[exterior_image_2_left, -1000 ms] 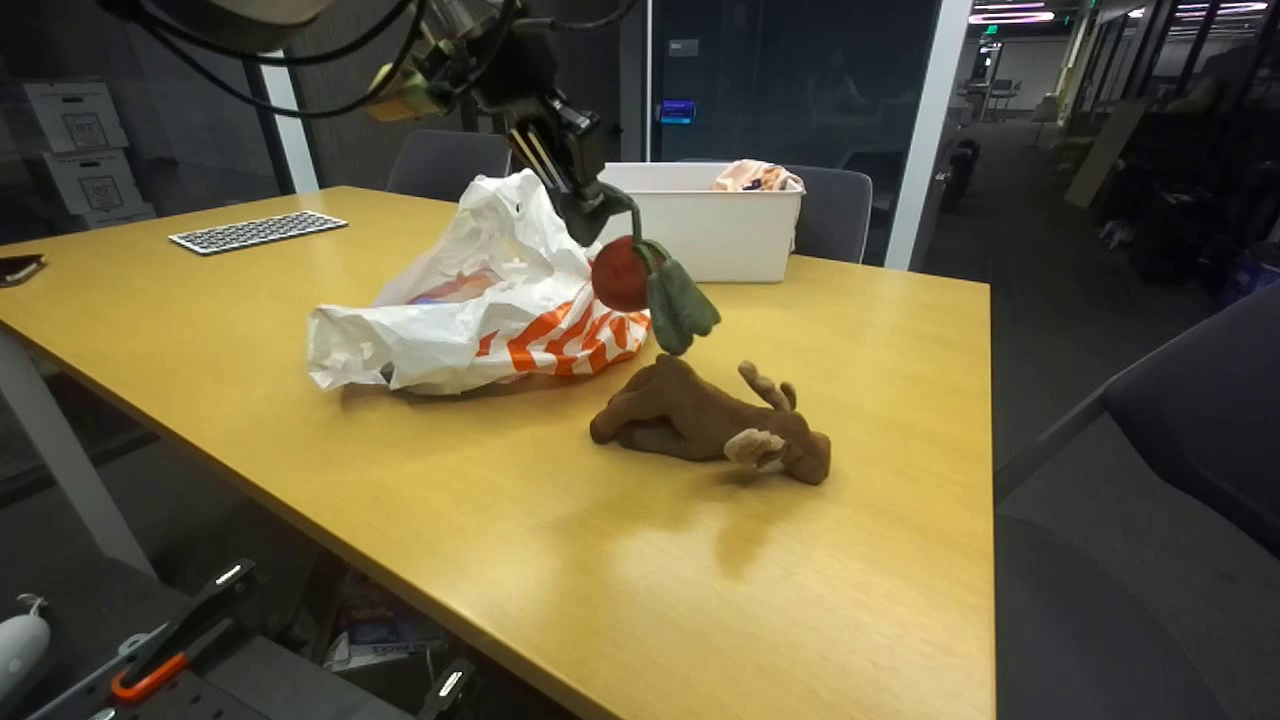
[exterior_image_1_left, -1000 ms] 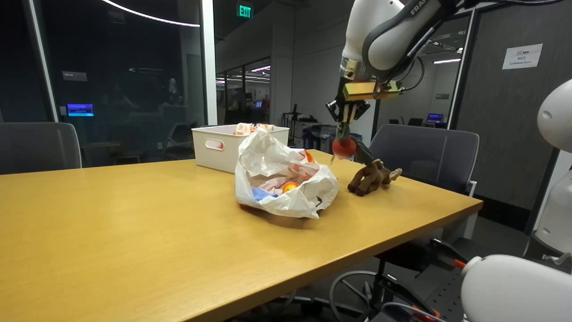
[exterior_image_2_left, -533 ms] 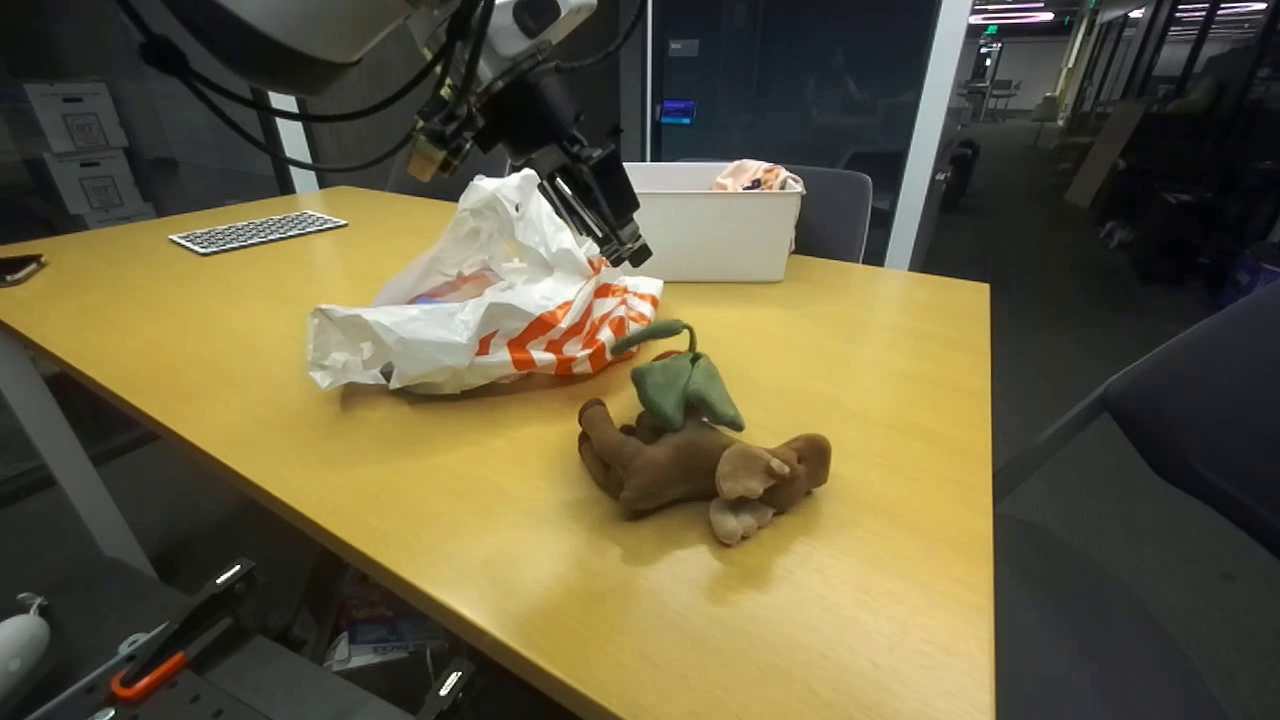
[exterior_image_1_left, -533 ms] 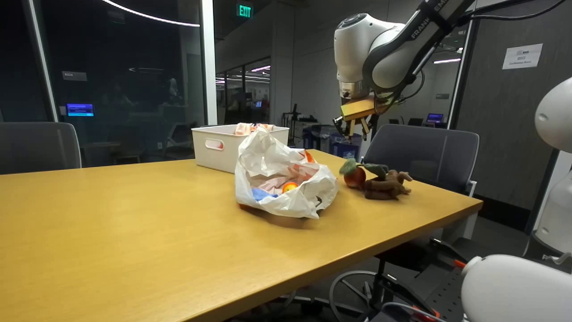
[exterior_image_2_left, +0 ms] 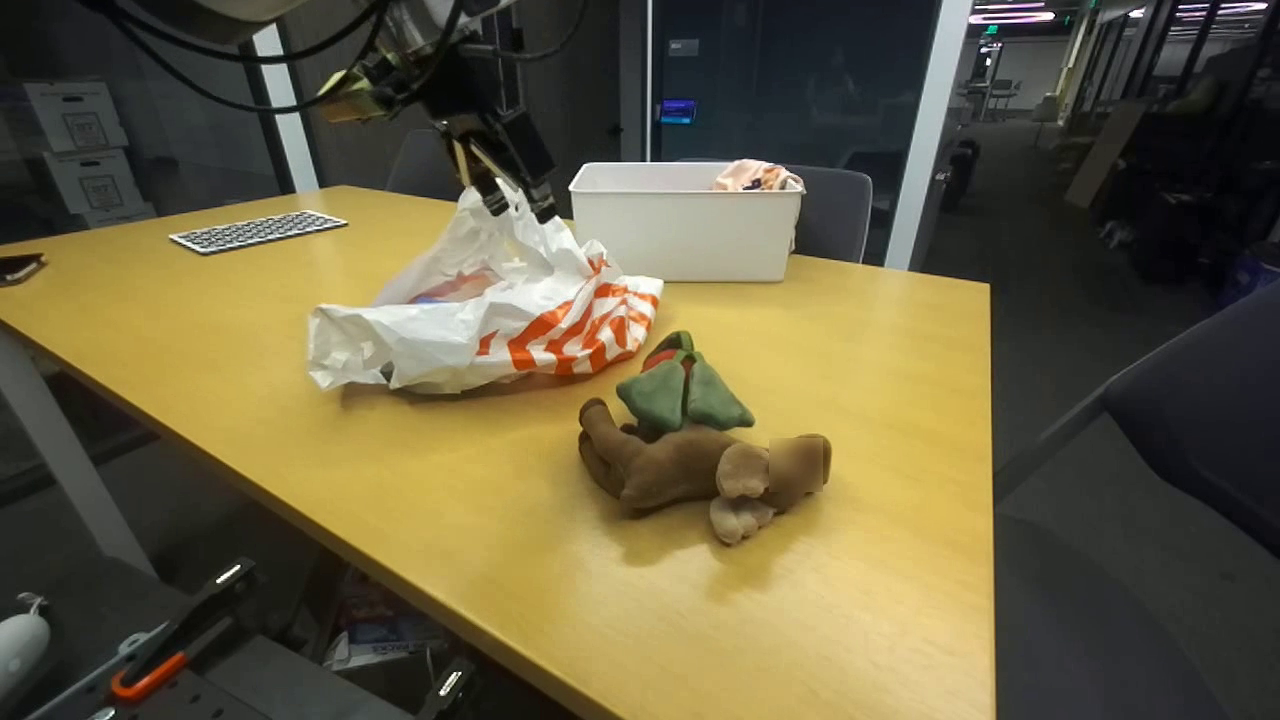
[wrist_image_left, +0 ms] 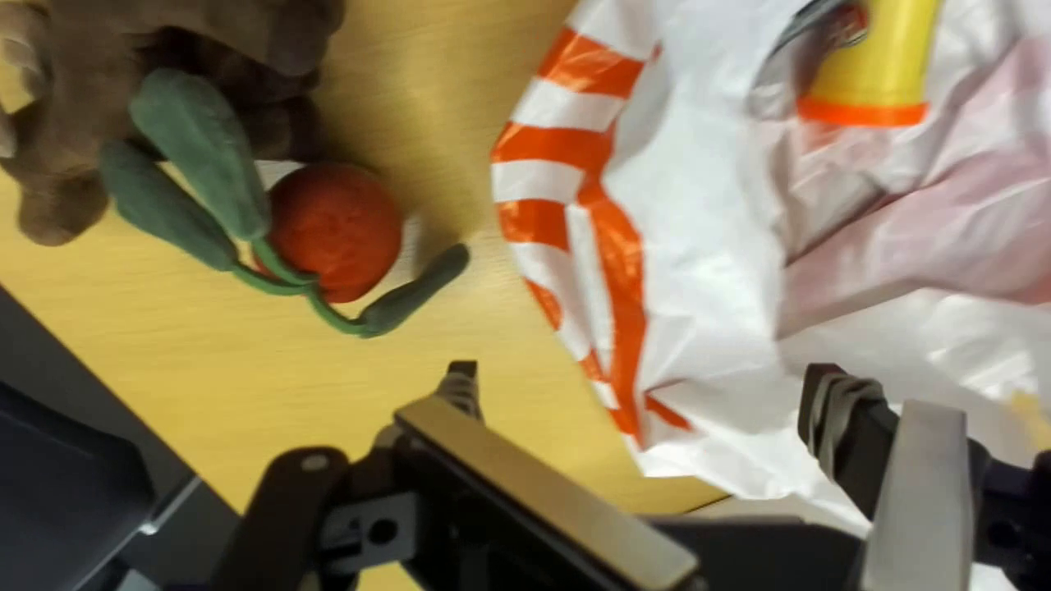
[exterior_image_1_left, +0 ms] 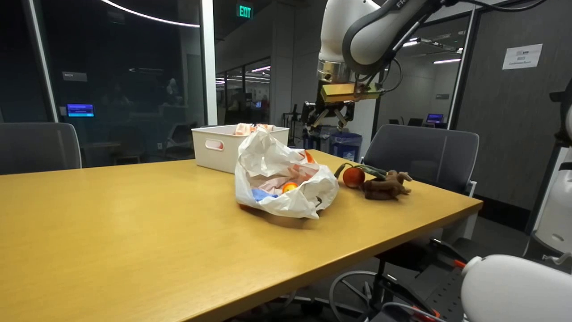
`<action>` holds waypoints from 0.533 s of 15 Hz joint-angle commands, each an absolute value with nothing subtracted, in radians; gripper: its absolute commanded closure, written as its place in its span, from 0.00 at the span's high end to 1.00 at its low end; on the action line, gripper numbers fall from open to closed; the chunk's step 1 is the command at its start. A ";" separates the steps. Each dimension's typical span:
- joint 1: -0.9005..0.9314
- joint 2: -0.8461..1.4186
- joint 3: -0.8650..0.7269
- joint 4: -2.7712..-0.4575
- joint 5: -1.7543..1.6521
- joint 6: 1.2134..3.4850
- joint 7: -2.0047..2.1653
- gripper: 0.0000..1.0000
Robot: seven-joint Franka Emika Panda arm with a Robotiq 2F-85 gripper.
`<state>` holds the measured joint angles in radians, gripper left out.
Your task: Remove the items from the plastic bag and put them on the right side of the table.
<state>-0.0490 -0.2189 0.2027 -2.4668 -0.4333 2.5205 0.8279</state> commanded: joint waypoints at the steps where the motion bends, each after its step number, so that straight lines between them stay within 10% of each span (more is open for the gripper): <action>1: 0.066 -0.195 0.206 -2.455 -0.266 2.556 0.665 1.00; 8: 0.168 0.002 0.230 -2.369 -0.099 2.574 0.405 1.00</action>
